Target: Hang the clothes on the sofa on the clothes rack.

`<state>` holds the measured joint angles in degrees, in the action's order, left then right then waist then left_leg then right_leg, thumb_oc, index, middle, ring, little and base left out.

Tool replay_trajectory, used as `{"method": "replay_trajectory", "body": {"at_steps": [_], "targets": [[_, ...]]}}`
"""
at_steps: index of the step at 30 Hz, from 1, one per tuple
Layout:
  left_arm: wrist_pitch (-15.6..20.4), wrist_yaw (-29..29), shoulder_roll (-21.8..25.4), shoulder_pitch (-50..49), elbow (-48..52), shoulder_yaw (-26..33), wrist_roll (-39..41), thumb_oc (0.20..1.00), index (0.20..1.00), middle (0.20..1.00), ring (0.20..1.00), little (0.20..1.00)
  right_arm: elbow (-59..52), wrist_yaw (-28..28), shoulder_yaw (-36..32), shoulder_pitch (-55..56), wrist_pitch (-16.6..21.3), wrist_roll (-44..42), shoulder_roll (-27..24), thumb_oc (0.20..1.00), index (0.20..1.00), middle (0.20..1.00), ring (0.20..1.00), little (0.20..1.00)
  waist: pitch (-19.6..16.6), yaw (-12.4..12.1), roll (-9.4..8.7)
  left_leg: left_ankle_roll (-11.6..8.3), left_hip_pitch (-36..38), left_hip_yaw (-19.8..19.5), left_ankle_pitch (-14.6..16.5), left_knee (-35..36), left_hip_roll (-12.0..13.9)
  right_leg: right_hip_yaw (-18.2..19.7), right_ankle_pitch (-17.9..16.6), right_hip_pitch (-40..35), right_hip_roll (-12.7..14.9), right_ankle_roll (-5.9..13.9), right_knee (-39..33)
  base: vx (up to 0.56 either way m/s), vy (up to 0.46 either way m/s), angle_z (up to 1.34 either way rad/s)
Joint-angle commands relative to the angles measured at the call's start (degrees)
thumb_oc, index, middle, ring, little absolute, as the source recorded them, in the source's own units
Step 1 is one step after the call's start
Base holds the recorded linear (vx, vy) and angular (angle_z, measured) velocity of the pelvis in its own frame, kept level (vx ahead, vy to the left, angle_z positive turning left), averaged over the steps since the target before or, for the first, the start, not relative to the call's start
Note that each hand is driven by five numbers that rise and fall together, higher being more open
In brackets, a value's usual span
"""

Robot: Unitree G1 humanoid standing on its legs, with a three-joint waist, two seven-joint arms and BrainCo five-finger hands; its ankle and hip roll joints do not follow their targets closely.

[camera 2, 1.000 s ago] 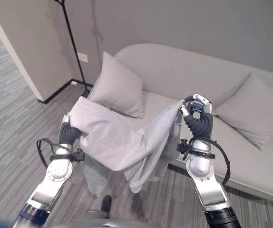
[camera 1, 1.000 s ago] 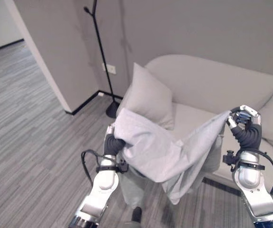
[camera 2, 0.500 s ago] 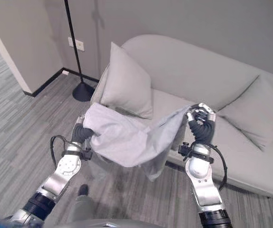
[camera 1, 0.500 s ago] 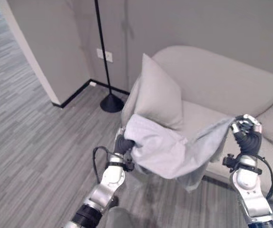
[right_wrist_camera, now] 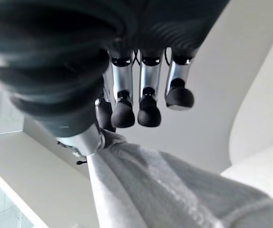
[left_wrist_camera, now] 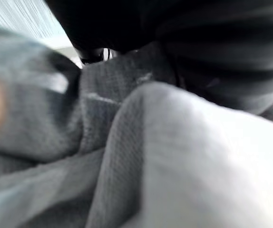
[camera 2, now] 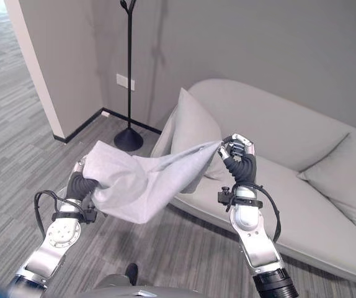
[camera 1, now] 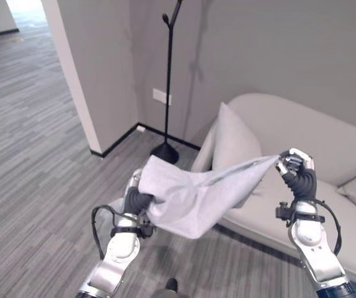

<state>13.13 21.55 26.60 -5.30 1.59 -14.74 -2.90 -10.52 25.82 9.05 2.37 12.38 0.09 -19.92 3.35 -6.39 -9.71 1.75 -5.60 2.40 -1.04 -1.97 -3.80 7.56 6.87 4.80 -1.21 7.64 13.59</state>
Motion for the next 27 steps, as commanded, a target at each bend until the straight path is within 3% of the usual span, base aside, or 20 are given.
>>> {"method": "replay_trajectory", "body": {"at_steps": [1,5,8,10,11,12,13,14,15,16,18,20,21,23,25,27], "targets": [[2.86,-2.17,-1.88,3.59,2.78,-1.91,0.12,0.2,0.2,0.2,0.2,0.2,-2.97,1.54,-5.41,0.53,3.17,1.69,-3.4,0.2,0.2,0.2,0.2,0.2,-3.66,4.71,1.05,-3.27,2.73,-6.85,0.42,3.16,-1.1,-0.18,-4.04,-1.92,-5.84,-1.42,-5.94,0.02,0.11,0.65],[3.17,-2.61,-2.54,3.7,3.48,-2.71,-0.31,0.2,0.2,0.2,0.2,0.2,-4.28,1.45,-5.9,2.16,3.53,1.52,-3.48,0.2,0.2,0.2,0.2,0.2,-4.02,7.72,2.08,-2.67,4.16,-7.29,0.62,4.11,-3.08,0.0,-5.56,-2.84,-7.0,-2.28,-8.89,0.06,0.062,0.25],[3.24,-1.9,-3.06,3.82,3.08,-2.49,-0.1,0.2,0.2,0.2,0.2,0.2,-4.01,1.6,-5.26,1.94,3.52,1.42,-3.49,0.2,0.2,0.2,0.2,0.2,-4.11,7.72,2.21,-2.78,3.92,-7.18,1.34,3.2,-3.38,0.27,-6.01,-3.46,-6.68,-2.35,-9.62,0.06,0.011,0.12],[3.12,-0.47,-3.57,5.58,2.79,-2.61,-0.42,0.2,0.2,0.2,0.2,0.2,-4.31,2.02,-4.86,1.21,3.34,2.14,-3.92,0.2,0.2,0.2,0.2,0.2,-3.35,7.94,2.2,-3.07,1.38,-7.45,4.57,-4.26,-3.98,0.35,-6.08,-3.01,-5.85,-2.92,-9.62,0.03,0.039,0.04],[3.26,-0.16,-3.79,6.14,2.86,-2.85,-0.42,0.2,0.2,0.2,0.2,0.2,-4.54,2.13,-4.84,1.17,3.35,2.26,-4.45,0.2,0.2,0.2,0.2,0.2,-2.76,8.0,2.27,-4.42,-0.44,-7.31,4.13,-7.61,-4.17,0.55,-5.94,-3.25,-5.53,-3.49,-9.63,-0.02,0.133,0.21],[3.69,0.15,-4.43,6.69,2.39,-3.2,-0.41,0.2,0.2,0.2,0.2,0.2,-3.99,1.68,-4.78,0.86,3.7,0.71,-5.4,0.2,0.2,0.2,0.2,0.2,-1.61,7.83,2.66,-6.7,-4.56,-6.55,3.0,-15.33,-3.29,-0.1,-5.61,-3.63,-4.67,-3.93,-9.6,-0.03,0.116,0.31],[3.73,0.17,-4.5,6.8,2.31,-3.22,-0.43,0.2,0.2,0.2,0.2,0.2,-3.88,1.64,-4.83,0.76,3.78,0.6,-5.49,0.2,0.2,0.2,0.2,0.2,-1.61,7.87,2.87,-6.75,-5.14,-6.6,3.42,-16.29,-3.18,-0.2,-5.61,-3.48,-4.84,-3.95,-9.55,-0.02,0.104,0.38],[3.79,0.24,-4.64,6.75,2.16,-3.24,-0.39,0.2,0.2,0.2,0.2,0.2,-3.36,1.29,-4.76,0.62,3.95,-0.89,-5.65,0.2,0.2,0.2,0.2,0.2,-1.56,7.81,2.82,-6.33,-6.17,-5.71,3.54,-17.94,-2.03,-0.63,-5.55,-3.61,-4.41,-4.01,-9.63,0.06,0.074,0.33],[3.71,-0.03,-4.9,6.51,2.09,-3.0,0.29,0.2,0.2,0.2,0.2,0.2,-2.27,0.38,-4.52,0.68,4.44,-4.84,-5.0,0.2,0.2,0.2,0.2,0.2,-1.79,7.35,2.37,-4.35,-7.36,-4.01,5.08,-16.39,1.41,-1.46,-4.75,-4.31,-3.55,-3.52,-10.32,0.07,0.075,0.37],[3.68,-0.08,-4.86,6.47,2.15,-2.97,0.33,0.2,0.2,0.2,0.2,0.2,-2.14,0.31,-4.51,0.64,4.53,-4.97,-5.01,0.2,0.2,0.2,0.2,0.2,-1.84,7.33,2.33,-4.31,-7.26,-3.96,5.17,-16.29,1.38,-1.42,-4.7,-4.38,-3.5,-3.5,-10.39,0.1,0.084,0.43],[3.18,-0.29,-4.44,6.3,2.33,-1.98,0.21,0.2,0.2,0.2,0.2,0.2,-1.78,0.2,-4.91,0.71,4.95,-6.54,-4.79,0.2,0.2,0.2,0.2,0.2,-2.3,6.21,1.86,-3.5,-6.88,-4.07,4.4,-10.85,4.16,-2.12,-4.06,-5.16,-3.02,-2.95,-11.66,0.11,0.096,0.41],[2.98,-0.07,-4.35,7.08,2.22,-1.77,-0.41,0.2,0.2,0.2,0.2,0.2,-1.11,0.8,-5.14,0.13,5.13,-6.89,-4.41,0.2,0.2,0.2,0.2,0.2,-2.31,5.22,1.62,-4.62,-7.59,-5.57,0.54,-4.07,6.45,-2.61,-3.25,-5.54,-2.47,-2.76,-12.36,0.18,0.179,0.34],[3.0,0.16,-4.26,8.74,1.67,-2.14,-0.37,0.2,0.2,0.2,0.2,0.2,0.37,1.32,-5.0,-0.66,5.51,-7.76,-3.72,0.2,0.2,0.2,0.2,0.2,-1.86,4.09,0.89,-6.27,-10.45,-6.36,-2.22,2.48,8.29,-2.81,-1.54,-6.79,-1.67,-2.81,-12.66,0.16,0.161,0.42],[3.11,0.34,-4.28,9.44,1.21,-2.43,-0.05,0.2,0.2,0.2,0.2,0.2,1.2,1.72,-4.99,-1.04,5.79,-8.55,-3.3,0.2,0.2,0.2,0.2,0.2,-1.47,3.48,0.34,-6.79,-12.09,-6.58,-2.71,4.61,9.07,-2.74,-0.74,-7.63,-1.23,-2.72,-12.69,0.16,0.152,0.45],[3.29,0.11,-3.8,9.98,0.44,-3.17,0.85,0.2,0.2,0.2,0.2,0.2,2.54,1.8,-5.48,-0.88,6.01,-9.67,-2.51,0.2,0.2,0.2,0.2,0.2,-1.12,2.1,-0.71,-8.0,-14.99,-6.62,-3.48,6.22,11.7,-2.22,1.65,-10.97,0.3,-1.71,-12.27,0.36,0.38,0.24],[3.34,-0.82,-3.93,9.42,0.4,-3.75,0.79,0.2,0.2,0.2,0.2,0.2,2.07,0.8,-6.18,0.65,5.94,-9.45,-1.79,0.2,0.2,0.2,0.2,0.2,-1.59,1.55,-0.09,-8.01,-13.86,-5.28,-4.31,5.77,13.42,-1.6,2.09,-13.09,2.17,-0.28,-11.95,0.35,0.484,-0.28]]}}
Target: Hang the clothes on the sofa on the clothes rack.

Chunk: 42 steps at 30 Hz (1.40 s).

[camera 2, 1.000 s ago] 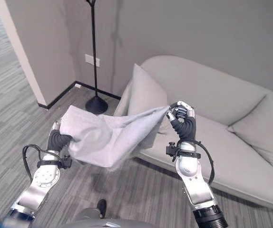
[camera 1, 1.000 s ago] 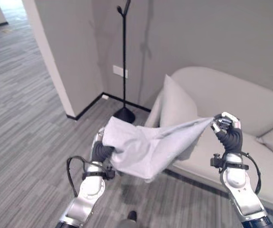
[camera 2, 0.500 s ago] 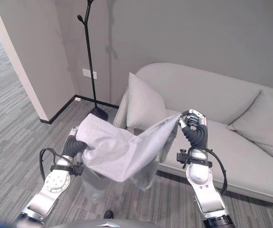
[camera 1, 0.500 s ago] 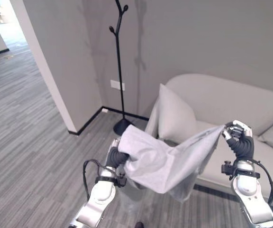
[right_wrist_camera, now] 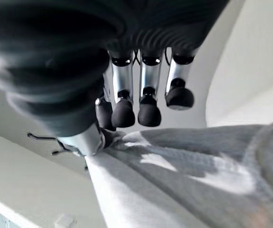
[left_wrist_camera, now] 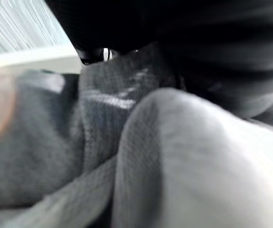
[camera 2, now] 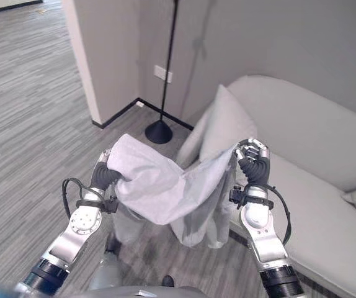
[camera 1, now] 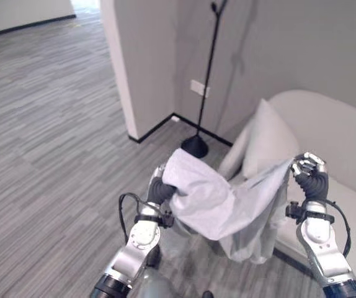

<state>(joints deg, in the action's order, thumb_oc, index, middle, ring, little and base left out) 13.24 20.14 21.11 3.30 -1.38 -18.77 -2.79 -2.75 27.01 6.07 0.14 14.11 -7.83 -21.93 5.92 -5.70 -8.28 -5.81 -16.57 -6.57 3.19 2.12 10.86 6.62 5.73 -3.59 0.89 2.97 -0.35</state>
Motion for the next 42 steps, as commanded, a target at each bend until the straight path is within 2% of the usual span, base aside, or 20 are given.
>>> {"method": "replay_trajectory", "body": {"at_steps": [1,2,3,4,6,8,11,12,14,17,18,20,21,26,31,33,35,38,40,42], "targets": [[3.27,0.52,1.7,0.6,3.07,0.0,0.41,0.2,0.2,0.2,0.2,0.2,-5.87,-0.8,-3.07,3.17,4.02,-1.2,0.56,0.2,0.2,0.2,0.2,0.2,-4.47,0.76,-1.1,-0.63,-1.82,4.47,-9.68,1.66,-0.86,-0.77,3.02,-4.77,1.15,4.9,2.01,0.32,0.546,-0.59],[2.91,0.46,2.03,0.97,2.74,-0.49,-0.04,0.2,0.2,0.2,0.2,0.2,-5.24,-2.1,-2.56,3.63,4.7,-4.21,1.99,0.2,0.2,0.2,0.2,0.2,-5.38,0.85,-1.18,-0.5,-0.17,6.04,-11.21,1.05,-1.32,-1.39,0.78,-4.67,3.41,6.26,1.56,0.22,0.386,-0.56],[2.91,0.47,2.1,0.97,2.72,-0.51,-0.04,0.2,0.2,0.2,0.2,0.2,-5.14,-2.24,-2.58,3.61,4.79,-4.38,2.01,0.2,0.2,0.2,0.2,0.2,-5.42,0.81,-1.37,-0.45,-0.1,6.19,-11.17,1.1,-1.45,-1.34,0.7,-4.77,3.6,6.33,1.33,0.23,0.495,-0.66],[2.76,0.29,3.65,1.49,3.3,-0.12,0.3,0.2,0.2,0.2,0.2,0.2,-4.25,-5.26,-1.49,3.64,5.42,-11.31,4.42,0.2,0.2,0.2,0.2,0.2,-5.77,1.03,-1.77,-0.07,1.42,8.06,-10.57,0.99,-2.01,-1.96,-1.79,-2.93,6.2,8.06,1.5,0.1,0.248,-0.5],[2.76,0.28,4.76,1.3,4.06,0.43,0.02,0.2,0.2,0.2,0.2,0.2,-2.93,-6.98,-0.39,3.32,5.63,-14.85,5.11,0.2,0.2,0.2,0.2,0.2,-5.92,0.82,-2.24,0.34,2.14,9.13,-10.0,1.0,-2.58,-1.81,-3.06,-2.06,7.67,8.88,1.73,0.09,0.291,-0.29],[2.82,1.26,6.16,0.1,4.44,2.05,-0.33,0.2,0.2,0.2,0.2,0.2,-1.23,-11.25,2.37,2.89,5.75,-23.08,6.88,0.2,0.2,0.2,0.2,0.2,-5.94,0.38,-2.92,1.54,3.73,10.81,-8.58,0.63,-4.12,-0.69,-8.15,-0.05,10.95,10.77,2.5,0.06,0.348,-0.36],[2.61,1.81,6.64,-1.73,4.06,3.26,-1.32,0.2,0.2,0.2,0.2,0.2,0.72,-11.92,3.47,3.7,4.65,-23.63,8.48,0.2,0.2,0.2,0.2,0.2,-6.55,0.5,-3.09,2.68,5.21,11.93,-6.96,0.44,-5.55,0.14,-11.96,0.52,13.81,11.64,1.59,0.04,0.259,-0.26],[2.61,1.81,6.65,-1.81,4.08,3.28,-1.33,0.2,0.2,0.2,0.2,0.2,0.72,-11.93,3.51,3.74,4.66,-23.64,8.49,0.2,0.2,0.2,0.2,0.2,-6.6,0.47,-3.15,2.71,5.23,12.01,-6.93,0.45,-5.59,0.19,-12.02,0.48,13.88,11.67,1.47,0.06,0.2,-0.21],[2.47,1.81,6.93,-2.74,3.53,3.63,-2.05,0.2,0.2,0.2,0.2,0.2,2.56,-13.33,4.26,4.32,4.12,-25.46,9.15,0.2,0.2,0.2,0.2,0.2,-7.31,1.13,-3.32,3.64,6.33,11.95,-5.23,0.06,-6.9,1.17,-15.91,1.48,15.63,12.02,0.98,0.06,0.158,-0.15],[2.51,1.39,7.16,-3.56,3.5,3.77,-2.57,0.2,0.2,0.2,0.2,0.2,3.01,-13.47,4.37,4.99,3.79,-24.71,8.83,0.2,0.2,0.2,0.2,0.2,-7.54,1.73,-3.25,3.85,6.8,11.82,-4.51,-0.05,-7.15,1.83,-17.55,2.17,16.01,12.0,0.6,0.03,0.065,-0.08],[0.43,-5.45,-1.43,-5.09,-3.67,0.81,13.19,0.2,0.2,0.2,0.2,0.2,21.66,-17.66,12.86,2.42,-0.23,-25.52,7.57,0.2,0.2,0.2,0.2,0.2,-4.95,-1.35,4.62,2.77,10.13,3.79,-3.32,-2.69,-10.21,-13.79,-4.9,3.5,5.05,4.83,-2.78,-0.03,0.018,-0.03],[-0.16,-5.01,-1.91,-5.5,-3.89,0.54,13.06,0.2,0.2,0.2,0.2,0.2,22.41,-17.01,12.7,2.51,-0.48,-26.23,8.09,0.2,0.2,0.2,0.2,0.2,-5.17,-1.2,5.05,3.24,10.41,2.07,-3.26,-1.8,-10.74,-13.69,-5.06,3.95,4.77,4.25,-2.36,-0.03,-0.016,-0.03],[-0.86,-5.16,-1.74,-5.95,-4.87,1.28,12.24,0.2,0.2,0.2,0.2,0.2,24.35,-16.6,11.78,2.7,-1.06,-27.44,9.2,0.2,0.2,0.2,0.2,0.2,-5.89,-0.34,5.82,2.95,11.53,0.43,-4.88,1.58,-11.49,-14.68,-5.26,3.56,4.17,4.22,-3.24,0.02,-0.027,0.18],[-2.03,-5.41,-1.23,-6.72,-5.33,2.36,11.2,0.2,0.2,0.2,0.2,0.2,27.15,-17.32,12.85,3.61,-3.17,-28.98,10.48,0.2,0.2,0.2,0.2,0.2,-6.53,-0.55,6.03,2.61,12.68,-0.25,-5.95,2.88,-11.94,-15.72,-5.25,2.65,3.91,4.08,-3.16,0.01,-0.036,0.38],[-1.98,-3.39,-1.09,-8.31,-5.84,5.79,10.97,0.2,0.2,0.2,0.2,0.2,20.76,-17.04,12.18,1.84,-2.26,-23.29,7.83,0.2,0.2,0.2,0.2,0.2,-5.83,-1.65,5.46,2.24,12.84,-1.21,-6.22,2.27,-11.75,-16.11,-4.65,2.24,3.38,3.75,-2.38,0.03,-0.051,0.16],[-1.53,-3.05,-1.32,-7.94,-5.66,6.58,11.33,0.2,0.2,0.2,0.2,0.2,18.58,-16.03,11.22,0.89,-1.59,-20.36,6.35,0.2,0.2,0.2,0.2,0.2,-4.1,-2.28,4.99,1.27,10.48,-2.0,-5.84,-1.69,-11.77,-16.41,-4.83,1.6,3.66,3.53,-2.85,-0.05,0.012,0.19],[-0.75,-2.66,-1.52,-7.09,-5.72,6.59,11.12,0.2,0.2,0.2,0.2,0.2,18.45,-15.14,10.31,-0.05,-0.95,-18.93,5.6,0.2,0.2,0.2,0.2,0.2,-3.39,-2.69,4.76,0.56,8.79,-2.31,-6.08,-2.76,-10.55,-16.65,-4.91,0.88,4.1,3.77,-3.24,0.01,0.097,0.22],[-0.39,-1.69,-1.51,-7.17,-5.79,6.96,10.64,0.2,0.2,0.2,0.2,0.2,16.41,-13.81,8.18,-0.93,-0.14,-18.68,4.5,0.2,0.2,0.2,0.2,0.2,-3.58,-3.06,4.36,-0.49,6.31,-0.63,-9.31,0.77,-4.47,-16.25,-4.13,0.18,5.23,4.93,-3.53,0.12,0.163,0.21],[-0.27,-0.46,-1.43,-7.09,-6.25,7.64,10.09,0.2,0.2,0.2,0.2,0.2,15.07,-12.71,7.34,-1.56,0.34,-18.69,4.13,0.2,0.2,0.2,0.2,0.2,-3.36,-2.81,4.27,-1.46,2.69,1.24,-9.73,2.87,-0.54,-15.52,-2.51,-0.7,6.13,5.5,-3.87,0.16,0.225,0.06],[0.4,1.3,-1.05,-6.88,-6.34,9.1,8.53,0.2,0.2,0.2,0.2,0.2,13.29,-11.01,5.78,-1.96,1.21,-17.9,3.72,0.2,0.2,0.2,0.2,0.2,-3.79,-2.64,5.31,-3.61,-0.67,1.86,-10.64,2.88,3.78,-13.76,-0.11,-3.44,7.47,6.19,-4.58,0.26,0.391,-0.12]]}}
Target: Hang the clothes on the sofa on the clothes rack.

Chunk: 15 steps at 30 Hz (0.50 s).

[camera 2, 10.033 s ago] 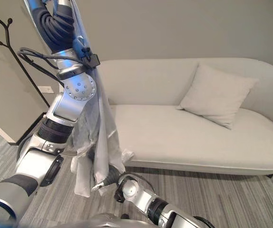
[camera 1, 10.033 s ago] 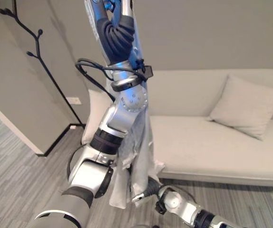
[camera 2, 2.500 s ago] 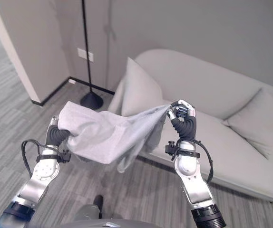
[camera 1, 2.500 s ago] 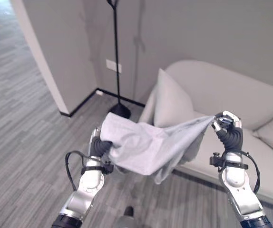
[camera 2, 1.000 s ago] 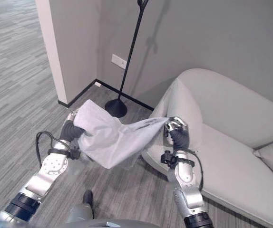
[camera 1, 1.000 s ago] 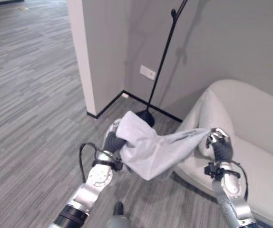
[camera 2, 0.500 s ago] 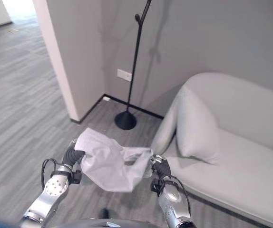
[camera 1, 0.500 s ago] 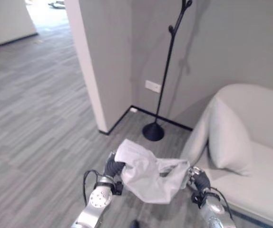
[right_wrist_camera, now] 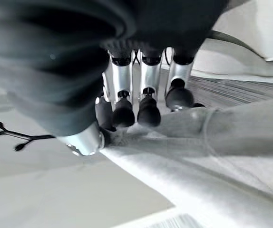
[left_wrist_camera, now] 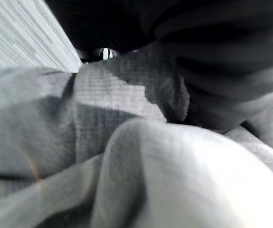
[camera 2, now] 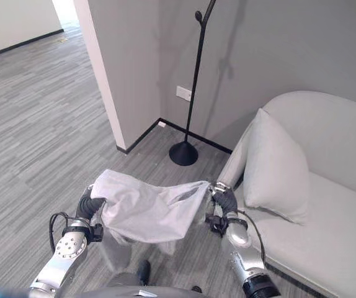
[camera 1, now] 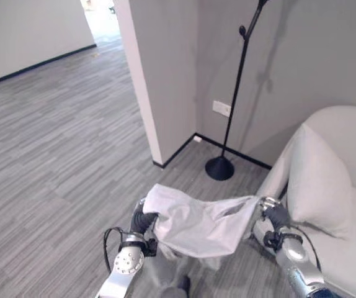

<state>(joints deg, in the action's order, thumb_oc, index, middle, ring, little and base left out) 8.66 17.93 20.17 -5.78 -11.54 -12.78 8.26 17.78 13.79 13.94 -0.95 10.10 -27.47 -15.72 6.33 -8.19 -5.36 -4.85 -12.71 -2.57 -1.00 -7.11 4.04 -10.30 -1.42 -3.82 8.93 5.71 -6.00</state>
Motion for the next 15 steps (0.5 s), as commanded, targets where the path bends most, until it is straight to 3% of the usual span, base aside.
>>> {"method": "replay_trajectory", "body": {"at_steps": [1,4,5,6,7,8,9,10,11,12,13,14,15], "targets": [[4.99,3.53,-0.13,2.19,3.81,3.1,-2.54,0.2,0.2,0.2,0.2,0.2,-7.29,2.24,-2.08,-0.85,5.19,1.76,-2.49,0.2,0.2,0.2,0.2,0.2,-4.15,-0.2,2.43,-4.63,-4.45,-2.11,-6.41,12.11,10.68,3.21,7.07,-3.25,-0.63,3.41,1.09,0.27,0.429,-0.22],[6.23,5.94,1.05,2.5,5.7,5.24,-4.54,0.2,0.2,0.2,0.2,0.2,-10.37,3.44,-4.64,-0.32,6.25,3.26,-2.97,0.2,0.2,0.2,0.2,0.2,-5.16,0.02,4.51,-6.55,-2.71,-3.47,-7.88,12.11,13.3,5.03,7.6,-5.99,2.64,4.94,1.0,0.28,0.513,-0.35],[6.81,6.85,1.69,3.24,5.58,5.39,-5.95,0.2,0.2,0.2,0.2,0.2,-11.07,3.95,-5.97,0.22,6.75,4.38,-3.05,0.2,0.2,0.2,0.2,0.2,-5.82,1.05,5.09,-7.2,-2.06,-1.91,-8.07,12.11,14.12,4.83,6.68,-6.38,4.65,5.79,1.0,0.31,0.893,-0.51],[7.46,8.55,3.21,3.98,5.51,4.92,-9.68,0.2,0.2,0.2,0.2,0.2,-13.68,5.28,-7.74,0.86,7.69,5.53,-2.17,0.2,0.2,0.2,0.2,0.2,-5.92,1.69,5.21,-7.36,-1.09,0.08,-7.07,7.23,12.78,5.32,3.64,-6.24,8.98,7.31,1.0,0.2,0.687,-0.35],[7.5,8.68,3.22,4.07,5.41,4.78,-9.8,0.2,0.2,0.2,0.2,0.2,-13.8,5.34,-7.82,0.96,7.64,5.61,-2.09,0.2,0.2,0.2,0.2,0.2,-5.92,1.59,4.94,-7.23,-1.48,0.12,-6.53,6.36,12.46,5.35,3.66,-6.21,9.33,7.47,1.0,0.16,0.748,-0.38],[8.17,10.26,5.33,6.05,3.86,4.94,-11.61,0.2,0.2,0.2,0.2,0.2,-15.37,6.42,-8.62,0.56,7.91,7.4,-0.89,0.2,0.2,0.2,0.2,0.2,-5.57,2.44,3.91,-6.45,-3.14,1.44,-3.25,0.7,9.71,5.2,-1.16,-4.55,13.26,8.52,1.0,0.06,0.343,-0.26],[8.19,10.28,5.39,6.09,3.82,4.94,-11.61,0.2,0.2,0.2,0.2,0.2,-15.44,6.46,-8.63,0.56,7.85,7.45,-0.8,0.2,0.2,0.2,0.2,0.2,-5.66,2.38,3.68,-6.32,-3.45,1.57,-2.99,0.25,9.51,5.31,-1.2,-4.36,13.52,8.65,1.0,0.07,0.482,-0.27],[8.33,10.39,6.22,6.09,4.14,5.48,-11.59,0.2,0.2,0.2,0.2,0.2,-16.2,6.67,-8.67,0.48,7.9,8.23,-0.48,0.2,0.2,0.2,0.2,0.2,-5.7,2.77,3.54,-5.68,-3.21,2.49,-1.64,-0.06,8.86,5.65,-4.28,-2.97,14.97,8.88,1.0,0.01,0.154,-0.12],[8.33,10.39,6.22,6.09,4.14,5.48,-11.59,0.2,0.2,0.2,0.2,0.2,-16.2,6.67,-8.67,0.48,7.9,8.23,-0.48,0.2,0.2,0.2,0.2,0.2,-5.7,2.77,3.54,-5.68,-3.21,2.49,-1.64,-0.06,8.86,5.65,-4.28,-2.97,14.97,8.88,1.0,-0.01,0.423,-0.21],[8.55,11.18,7.27,5.79,4.3,6.87,-11.42,0.2,0.2,0.2,0.2,0.2,-17.35,6.83,-8.06,-0.23,7.96,9.93,0.07,0.2,0.2,0.2,0.2,0.2,-6.41,2.83,3.41,-3.69,-2.97,5.36,0.08,-0.55,7.95,6.17,-9.99,0.48,17.13,8.87,1.0,-0.01,0.392,-0.33],[8.67,11.69,7.55,5.59,4.86,7.09,-11.32,0.2,0.2,0.2,0.2,0.2,-18.5,6.57,-7.77,-0.18,7.79,9.89,0.34,0.2,0.2,0.2,0.2,0.2,-6.64,3.25,3.59,-2.83,-2.67,5.87,0.07,-0.1,7.47,6.08,-10.71,1.16,16.66,7.87,1.16,0.01,0.529,-0.74],[8.67,11.7,7.6,5.4,4.86,7.11,-11.2,0.2,0.2,0.2,0.2,0.2,-19.15,6.22,-7.63,0.45,7.81,9.75,0.18,0.2,0.2,0.2,0.2,0.2,-6.98,3.74,3.72,-1.98,-2.11,6.36,-0.12,1.14,6.69,7.39,-9.2,1.65,14.98,6.87,2.17,0.12,0.551,-0.5],[8.59,10.32,6.76,4.22,5.14,7.05,-10.16,0.2,0.2,0.2,0.2,0.2,-20.41,6.1,-8.56,2.21,7.69,10.23,-0.79,0.2,0.2,0.2,0.2,0.2,-7.55,4.23,4.05,0.06,-0.49,7.06,-0.08,3.35,4.36,9.84,-2.93,1.93,9.88,5.36,4.89,0.1,0.437,-0.22]]}}
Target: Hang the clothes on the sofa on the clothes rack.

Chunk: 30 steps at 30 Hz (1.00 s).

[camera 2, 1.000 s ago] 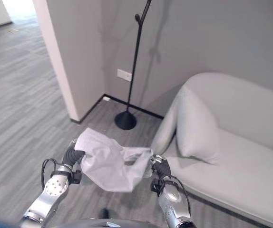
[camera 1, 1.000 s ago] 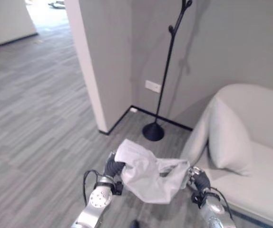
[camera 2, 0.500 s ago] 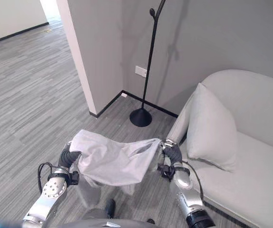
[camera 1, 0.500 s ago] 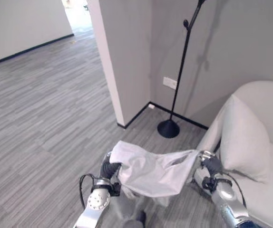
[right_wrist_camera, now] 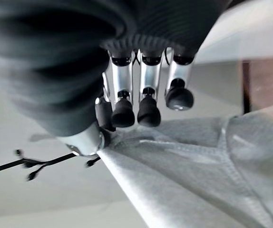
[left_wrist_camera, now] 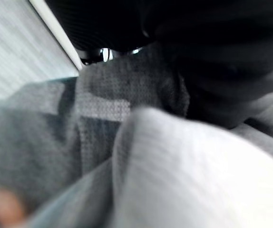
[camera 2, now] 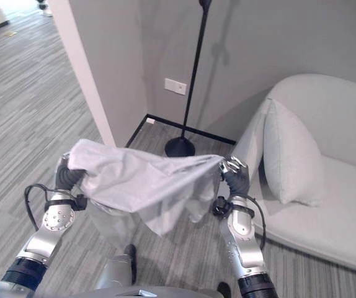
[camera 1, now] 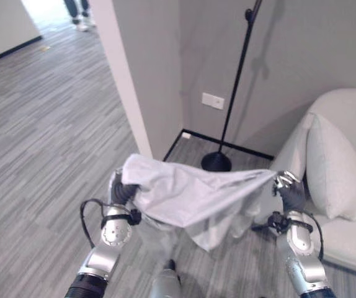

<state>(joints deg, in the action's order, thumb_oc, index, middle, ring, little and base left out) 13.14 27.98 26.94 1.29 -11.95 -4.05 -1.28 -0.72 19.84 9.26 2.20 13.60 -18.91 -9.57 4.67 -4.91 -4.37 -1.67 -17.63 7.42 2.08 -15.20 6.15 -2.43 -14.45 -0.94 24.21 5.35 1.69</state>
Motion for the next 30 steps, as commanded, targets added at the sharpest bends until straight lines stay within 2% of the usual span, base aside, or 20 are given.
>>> {"method": "replay_trajectory", "body": {"at_steps": [1,2,3,5,7,10,12,13,16,18,19,21,22,23,25,27,29,30], "targets": [[4.09,0.24,-0.02,-2.86,5.59,-1.65,-0.61,0.2,0.2,0.2,0.2,0.2,-1.94,0.05,-3.87,-0.91,4.16,1.68,-6.96,0.2,0.2,0.2,0.2,0.2,-5.99,0.92,3.07,-3.09,4.32,-2.9,-3.37,11.56,2.25,2.07,10.06,-0.69,-5.42,5.72,-2.67,0.17,0.538,0.05],[3.68,-1.32,-0.6,-4.91,6.42,-1.66,-0.15,0.2,0.2,0.2,0.2,0.2,-2.5,-0.09,-4.74,0.65,4.23,1.53,-7.34,0.2,0.2,0.2,0.2,0.2,-6.06,1.07,2.89,-1.41,6.44,-2.53,-3.22,13.36,-0.6,2.45,15.31,-0.28,-11.36,4.59,-0.74,0.08,0.239,0.05],[3.66,-1.33,-0.61,-4.94,6.46,-1.64,-0.15,0.2,0.2,0.2,0.2,0.2,-2.54,-0.09,-4.73,0.67,4.21,1.54,-7.34,0.2,0.2,0.2,0.2,0.2,-6.13,1.06,2.91,-1.4,6.36,-2.52,-3.42,13.48,-0.58,2.49,15.24,-0.1,-11.39,4.59,-0.68,0.13,0.334,-0.08],[2.95,-2.39,-1.89,-6.02,6.21,-2.03,0.45,0.2,0.2,0.2,0.2,0.2,-2.68,-0.36,-4.84,2.28,4.12,1.3,-7.44,0.2,0.2,0.2,0.2,0.2,-5.47,1.55,2.21,-0.18,9.12,-2.41,-3.18,14.77,-3.54,2.8,17.82,0.44,-16.92,3.17,0.71,0.09,0.208,-0.01],[2.46,-3.1,-3.35,-6.42,6.18,-2.51,0.43,0.2,0.2,0.2,0.2,0.2,-2.01,-0.47,-4.84,2.54,4.57,0.51,-7.42,0.2,0.2,0.2,0.2,0.2,-4.42,2.09,1.5,0.51,11.49,-2.1,-2.86,15.94,-5.6,3.9,17.87,2.4,-22.32,2.14,0.87,0.11,0.169,0.04],[2.43,-3.4,-4.3,-4.94,5.5,-4.25,0.22,0.2,0.2,0.2,0.2,0.2,-1.57,0.09,-5.01,2.67,5.06,-0.99,-7.25,0.2,0.2,0.2,0.2,0.2,-3.36,3.35,0.95,0.83,13.86,-3.34,-2.69,17.36,-7.52,6.55,17.16,4.33,-27.39,1.0,0.41,0.13,0.071,0.02],[2.53,-3.87,-4.36,-3.03,5.42,-5.66,-0.2,0.2,0.2,0.2,0.2,0.2,-1.58,0.47,-5.17,3.11,4.42,-0.85,-7.84,0.2,0.2,0.2,0.2,0.2,-2.96,3.9,0.31,1.0,14.55,-4.57,-2.51,17.66,-8.62,7.74,16.02,4.65,-28.32,0.18,-0.05,0.16,-0.009,0.0],[2.64,-3.73,-4.46,-1.9,5.15,-6.26,-0.69,0.2,0.2,0.2,0.2,0.2,-1.53,0.72,-5.0,3.12,3.98,-0.72,-8.17,0.2,0.2,0.2,0.2,0.2,-2.85,4.13,-0.01,0.94,14.87,-5.3,-2.22,17.4,-9.0,7.47,15.65,3.97,-27.82,-0.13,-0.38,0.16,-0.062,0.15],[2.27,-2.77,-4.97,0.35,5.03,-7.04,-1.15,0.2,0.2,0.2,0.2,0.2,0.31,1.01,-3.82,2.2,2.24,-2.72,-8.82,0.2,0.2,0.2,0.2,0.2,-2.95,4.48,-0.88,0.11,15.15,-6.81,0.09,14.72,-8.63,6.9,14.83,3.17,-27.52,-0.18,-0.47,0.2,-0.14,0.45],[1.14,-2.37,-5.1,2.24,5.61,-7.26,-1.47,0.2,0.2,0.2,0.2,0.2,1.42,1.85,-2.43,1.1,-1.32,-5.14,-10.25,0.2,0.2,0.2,0.2,0.2,-2.68,4.27,-1.66,-1.15,13.78,-7.07,1.89,9.01,-7.4,5.98,14.24,1.46,-26.51,-0.14,-1.74,0.17,-0.138,0.23],[1.11,-2.37,-5.11,2.28,5.62,-7.23,-1.47,0.2,0.2,0.2,0.2,0.2,1.41,1.89,-2.42,1.04,-1.37,-5.13,-10.26,0.2,0.2,0.2,0.2,0.2,-2.62,4.32,-1.63,-1.16,13.66,-7.11,2.03,8.72,-7.38,5.93,14.2,1.39,-26.52,-0.14,-1.81,0.1,-0.083,0.26],[-0.04,-2.01,-5.31,3.9,5.74,-7.3,-1.86,0.2,0.2,0.2,0.2,0.2,-2.08,2.94,-2.32,0.1,-3.4,-2.78,-12.14,0.2,0.2,0.2,0.2,0.2,-2.22,4.06,-2.3,-1.46,11.2,-6.68,1.9,2.76,-5.97,5.47,14.11,0.1,-25.69,-0.49,-2.91,0.14,-0.118,0.19],[-0.27,-2.01,-5.75,3.99,5.85,-7.25,-1.89,0.2,0.2,0.2,0.2,0.2,-5.48,2.89,-2.77,0.15,-3.98,1.37,-13.44,0.2,0.2,0.2,0.2,0.2,-2.25,4.03,-2.66,-1.26,9.91,-6.47,0.67,-1.68,-4.42,5.12,14.44,-0.83,-25.25,-0.99,-3.26,0.19,-0.127,-0.05],[-0.08,-1.76,-5.96,3.75,6.41,-6.75,-1.67,0.2,0.2,0.2,0.2,0.2,-6.66,3.78,-3.87,0.07,-4.44,7.01,-14.28,0.2,0.2,0.2,0.2,0.2,-2.56,4.31,-2.52,-0.7,9.5,-6.47,-0.45,-2.6,-3.03,5.23,15.06,-1.56,-25.04,-1.32,-3.35,0.19,-0.1,-0.16],[0.29,-1.65,-6.01,3.04,7.29,-6.44,-2.44,0.2,0.2,0.2,0.2,0.2,-7.85,5.27,-5.97,0.11,-4.31,12.17,-14.68,0.2,0.2,0.2,0.2,0.2,-3.26,4.62,-2.06,-0.61,10.19,-6.74,-0.81,0.59,-2.39,5.72,15.71,-2.09,-25.25,-1.46,-3.68,0.17,-0.022,-0.03],[0.63,-1.44,-6.01,2.85,7.86,-6.71,-3.35,0.2,0.2,0.2,0.2,0.2,-8.31,6.92,-7.43,-0.66,-3.92,14.75,-14.82,0.2,0.2,0.2,0.2,0.2,-3.89,4.73,-1.71,-0.7,10.83,-7.81,-0.12,4.91,-3.41,6.75,16.03,-2.5,-25.66,-1.52,-4.07,0.16,0.014,-0.01],[0.91,-1.73,-5.82,2.87,8.17,-7.2,-4.49,0.2,0.2,0.2,0.2,0.2,-8.87,8.27,-8.85,-1.39,-4.59,18.92,-15.37,0.2,0.2,0.2,0.2,0.2,-4.41,4.64,-0.97,-1.11,11.65,-10.05,-1.86,10.98,-5.67,7.94,16.63,-3.02,-26.35,-1.64,-4.08,0.2,0.044,-0.05],[1.06,-1.71,-5.45,2.95,8.54,-7.36,-5.29,0.2,0.2,0.2,0.2,0.2,-9.0,9.48,-9.67,-2.27,-5.19,21.42,-15.44,0.2,0.2,0.2,0.2,0.2,-4.45,4.49,-0.2,-1.17,10.08,-11.1,-4.52,13.98,-7.97,9.13,17.33,-3.9,-27.37,-1.85,-3.95,0.17,0.035,-0.16]]}}
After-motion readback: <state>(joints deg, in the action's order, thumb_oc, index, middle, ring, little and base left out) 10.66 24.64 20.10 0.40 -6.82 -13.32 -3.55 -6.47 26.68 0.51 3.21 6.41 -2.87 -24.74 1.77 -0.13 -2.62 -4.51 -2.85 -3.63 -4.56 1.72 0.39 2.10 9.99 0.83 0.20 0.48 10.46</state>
